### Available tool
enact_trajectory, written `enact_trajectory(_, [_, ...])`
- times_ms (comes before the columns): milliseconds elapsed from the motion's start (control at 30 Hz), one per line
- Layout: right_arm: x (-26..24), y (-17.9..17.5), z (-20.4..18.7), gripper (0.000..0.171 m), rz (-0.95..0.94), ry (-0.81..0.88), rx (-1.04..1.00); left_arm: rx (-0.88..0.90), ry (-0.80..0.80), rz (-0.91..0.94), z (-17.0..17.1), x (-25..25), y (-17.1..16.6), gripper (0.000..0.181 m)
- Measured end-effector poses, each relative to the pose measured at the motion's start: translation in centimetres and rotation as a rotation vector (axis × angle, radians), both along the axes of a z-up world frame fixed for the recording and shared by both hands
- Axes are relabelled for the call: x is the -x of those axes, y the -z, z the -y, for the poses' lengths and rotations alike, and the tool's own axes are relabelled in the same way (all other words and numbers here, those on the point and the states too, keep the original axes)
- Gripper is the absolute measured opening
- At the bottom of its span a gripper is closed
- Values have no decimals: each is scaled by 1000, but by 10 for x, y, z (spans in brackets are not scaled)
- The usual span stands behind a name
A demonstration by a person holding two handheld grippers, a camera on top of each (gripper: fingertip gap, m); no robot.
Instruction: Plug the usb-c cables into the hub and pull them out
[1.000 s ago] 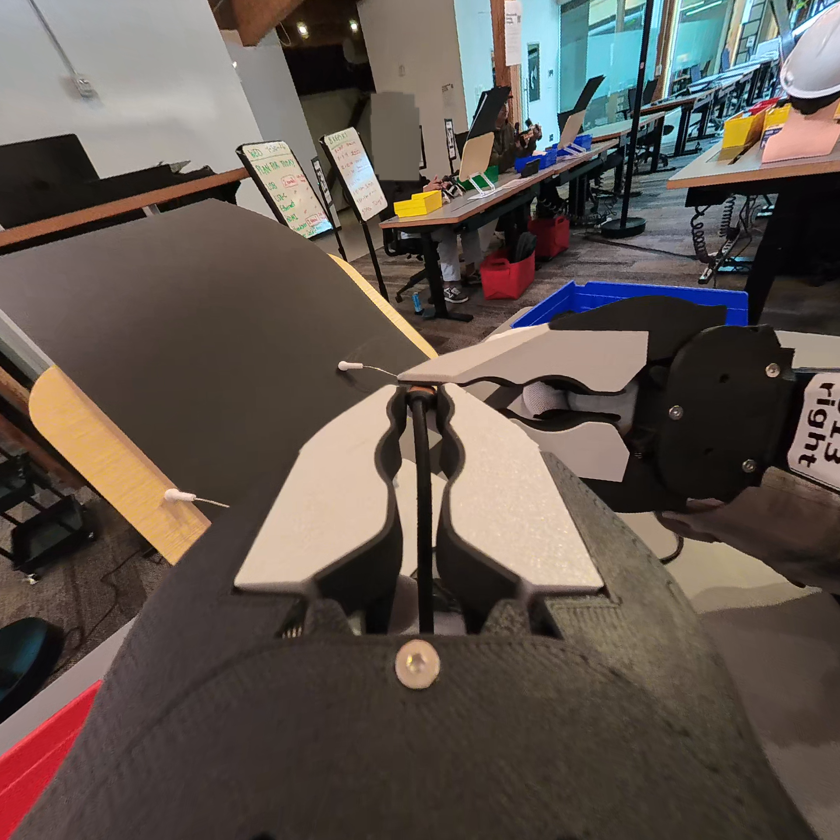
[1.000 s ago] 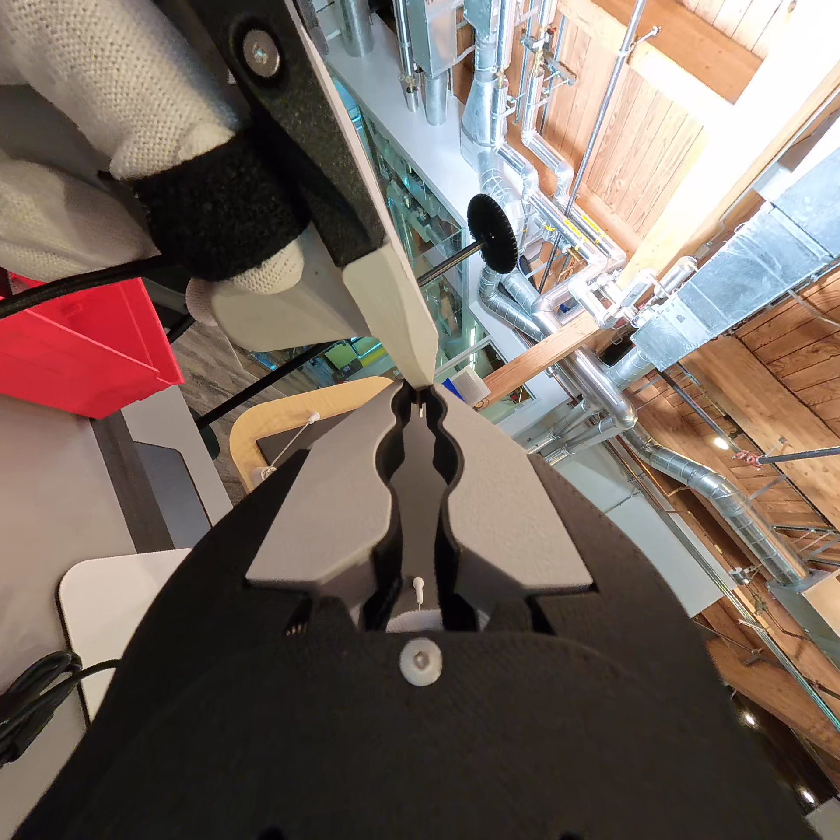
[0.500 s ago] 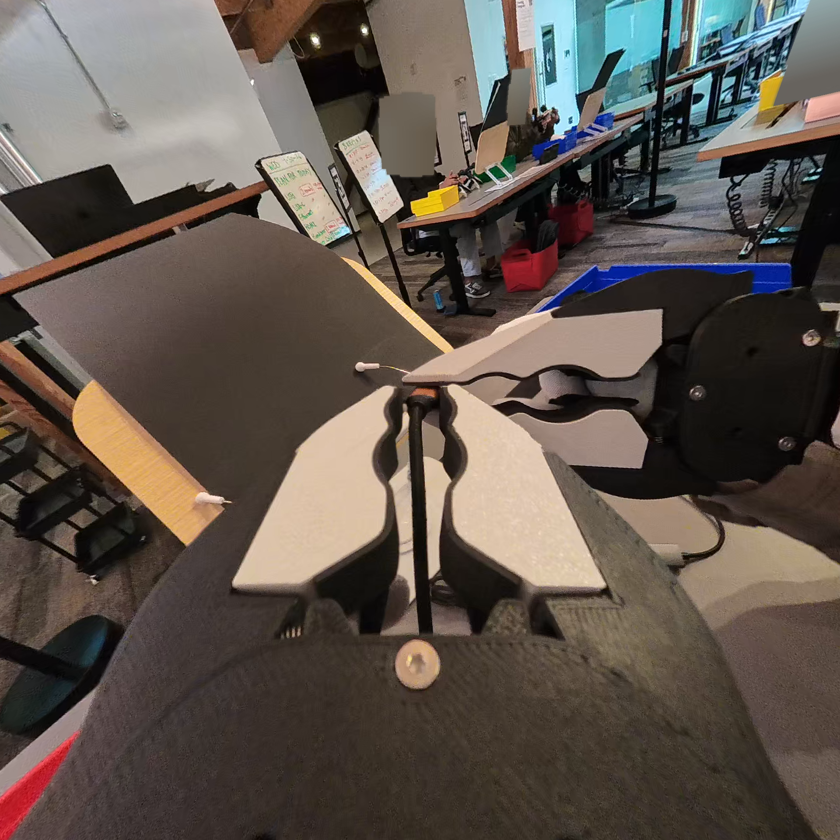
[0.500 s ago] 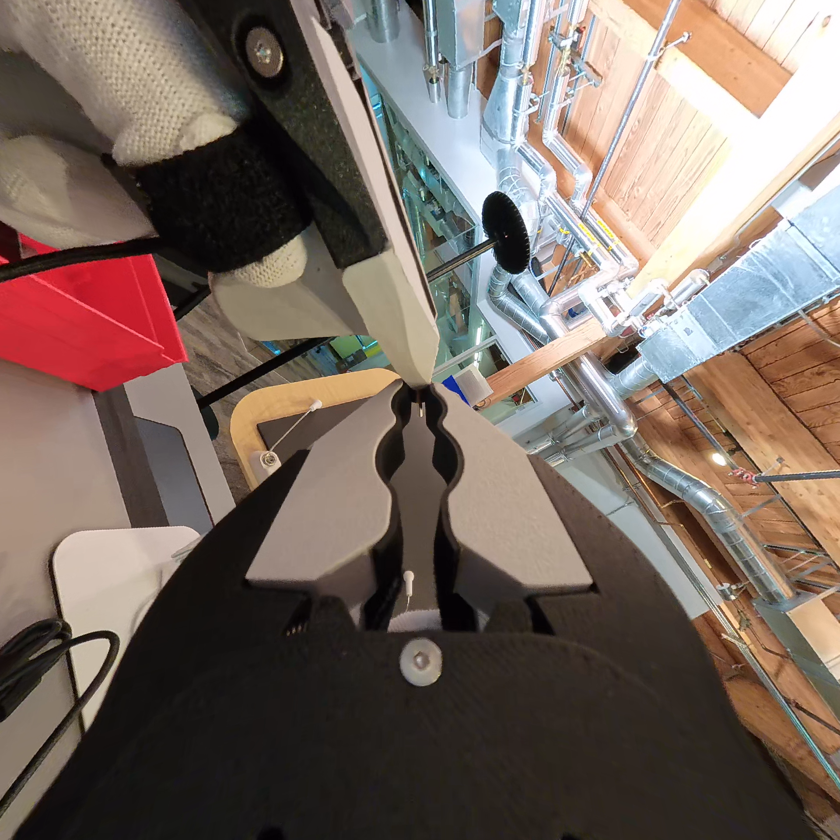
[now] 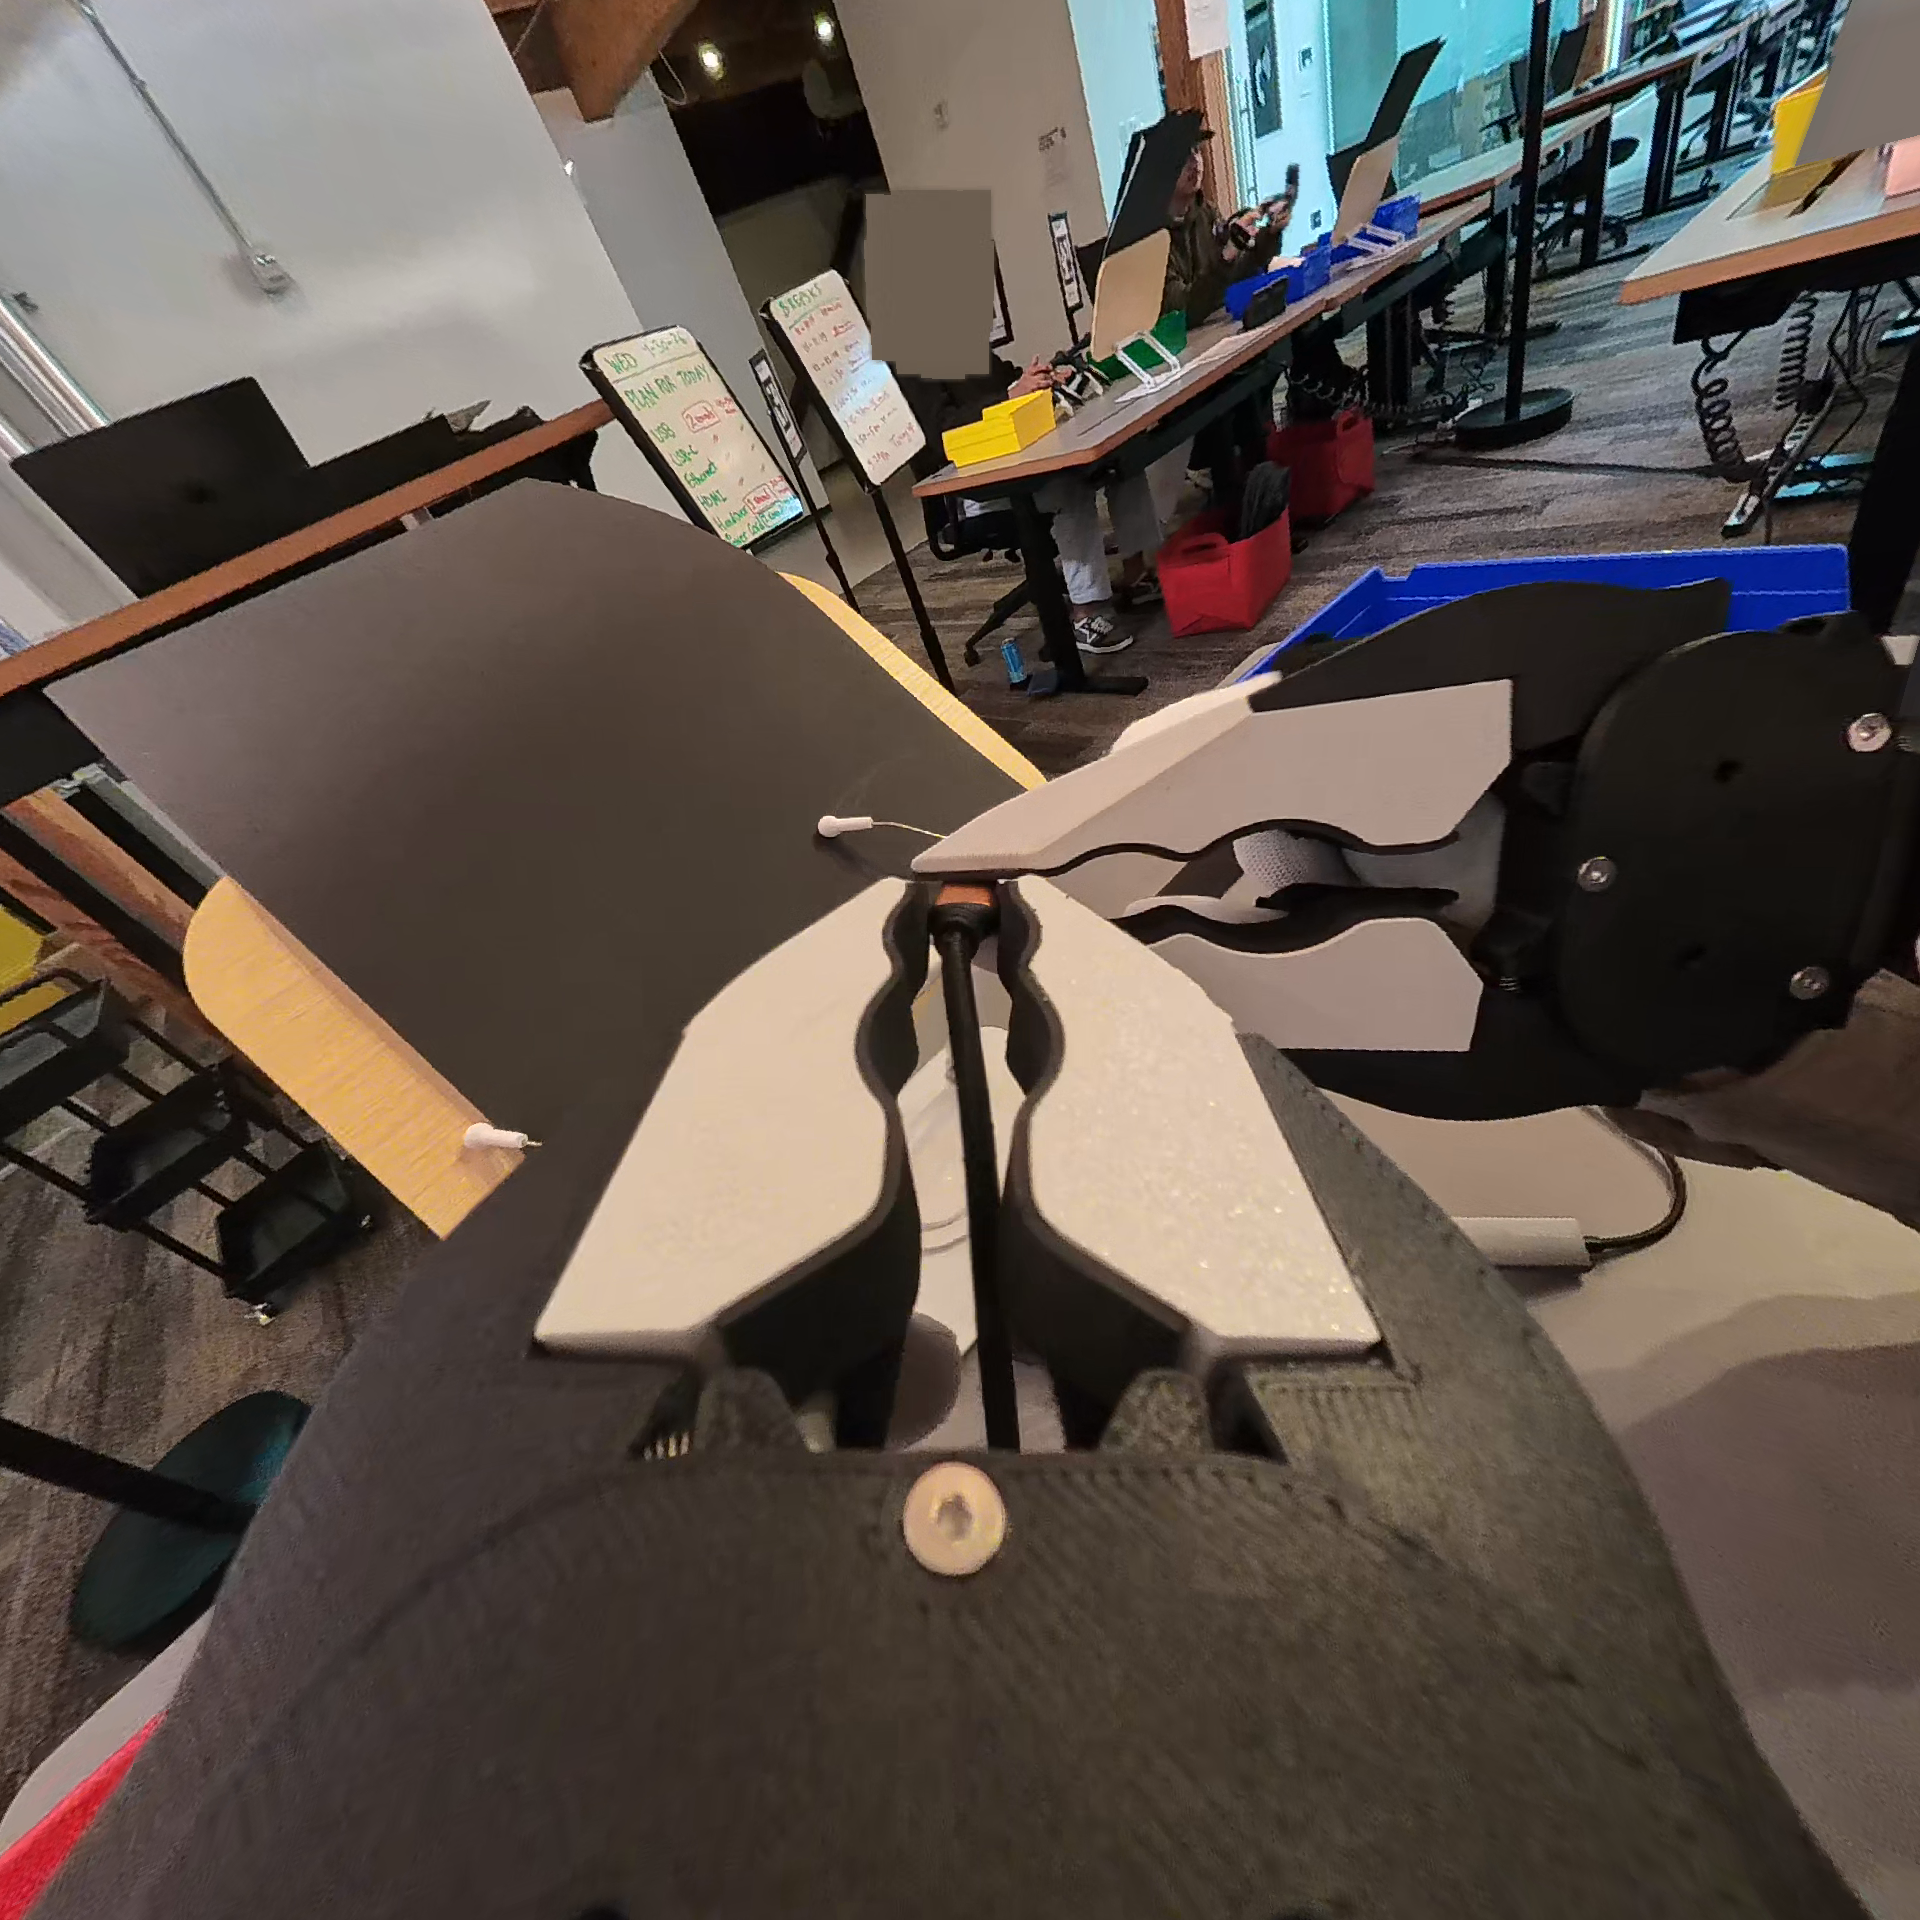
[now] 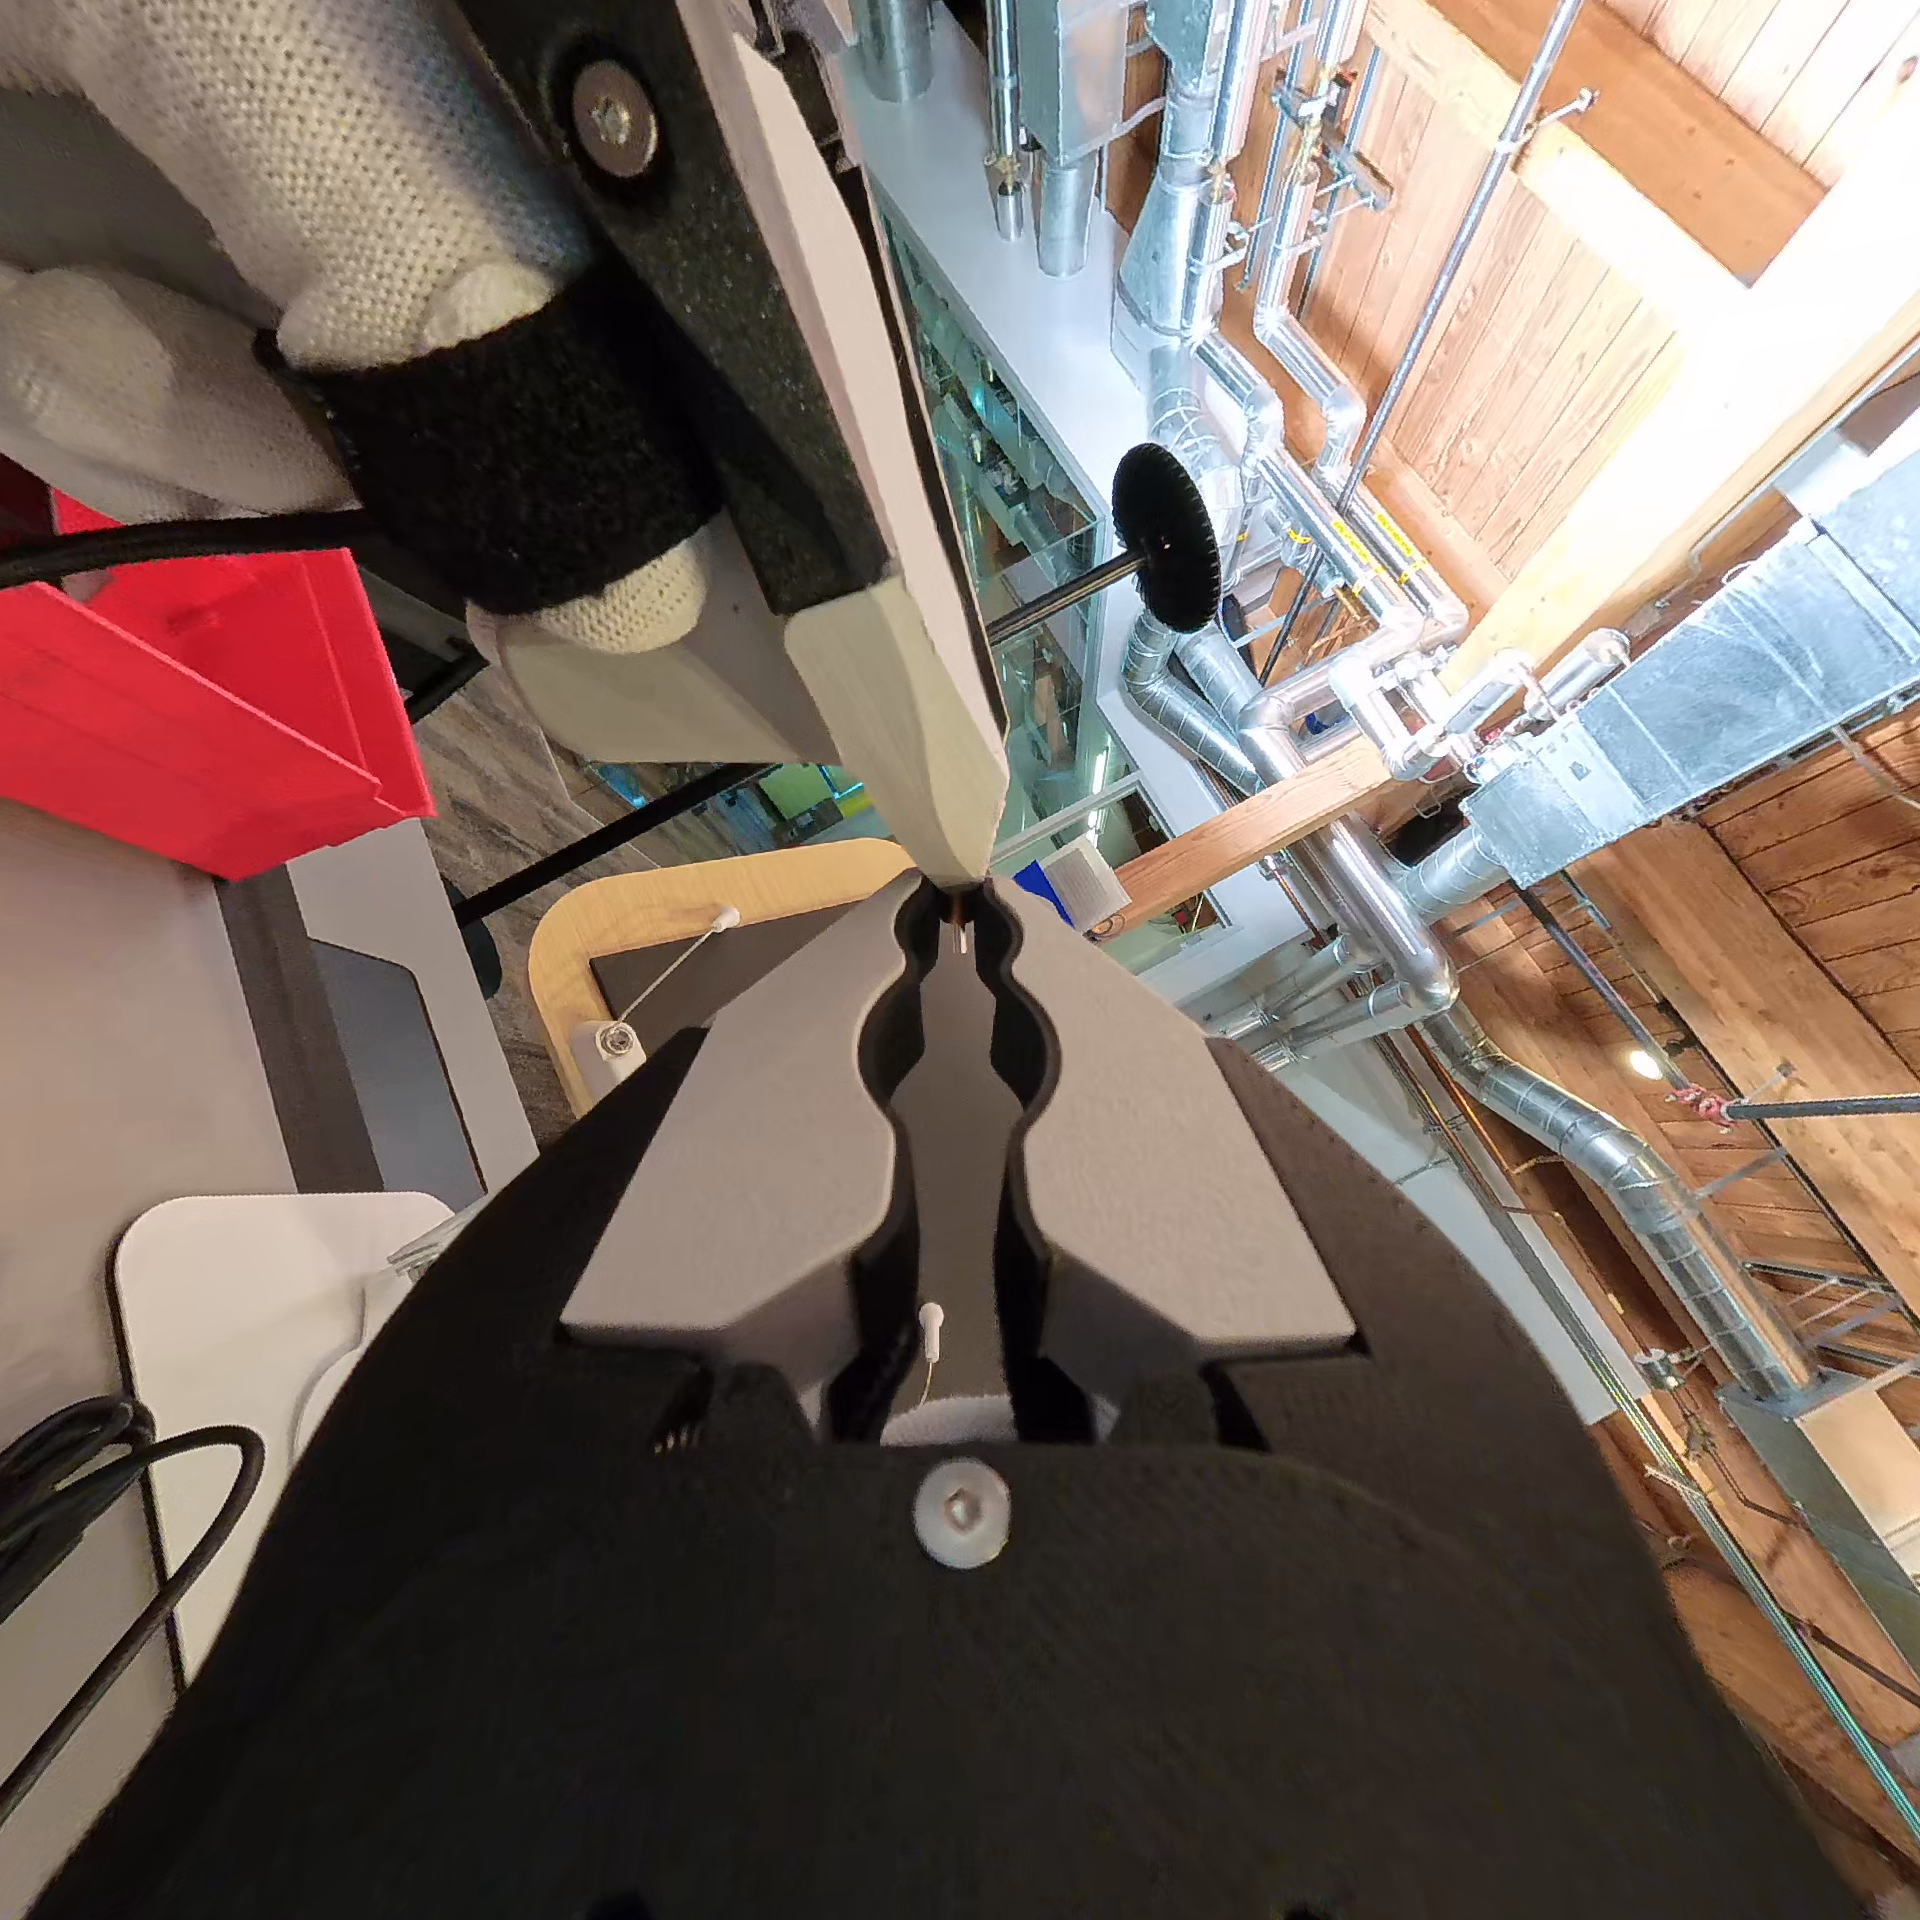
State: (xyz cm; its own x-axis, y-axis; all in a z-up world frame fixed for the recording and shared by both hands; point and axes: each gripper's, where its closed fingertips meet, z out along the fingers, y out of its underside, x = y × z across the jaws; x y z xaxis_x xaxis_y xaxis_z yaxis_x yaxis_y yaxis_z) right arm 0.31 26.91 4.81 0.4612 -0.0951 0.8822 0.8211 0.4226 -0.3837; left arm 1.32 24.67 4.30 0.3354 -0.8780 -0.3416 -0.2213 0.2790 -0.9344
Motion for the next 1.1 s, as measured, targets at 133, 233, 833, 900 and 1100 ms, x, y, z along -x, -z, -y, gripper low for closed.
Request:
enact_trajectory(133, [-5, -1, 1, 12, -1, -9, -6, 56, 10, 45, -6, 3, -3, 13])
enact_trajectory(233, [-13, -2, 1, 16, -14, -26, 18, 137, 38, 66, -11, 8, -2, 13])
enact_trajectory(833, [-83, 0, -3, 13, -144, -34, 189, 237, 203, 225, -38, 41, 10, 13])
enact_trajectory(900, [-86, 2, -5, 13, -152, -25, 226, 216, 193, 210, -41, 47, 10, 13])
enact_trajectory(1100, [-70, 40, -4, 18, -108, -47, 570, 191, 194, 248, -42, 70, -5, 13])
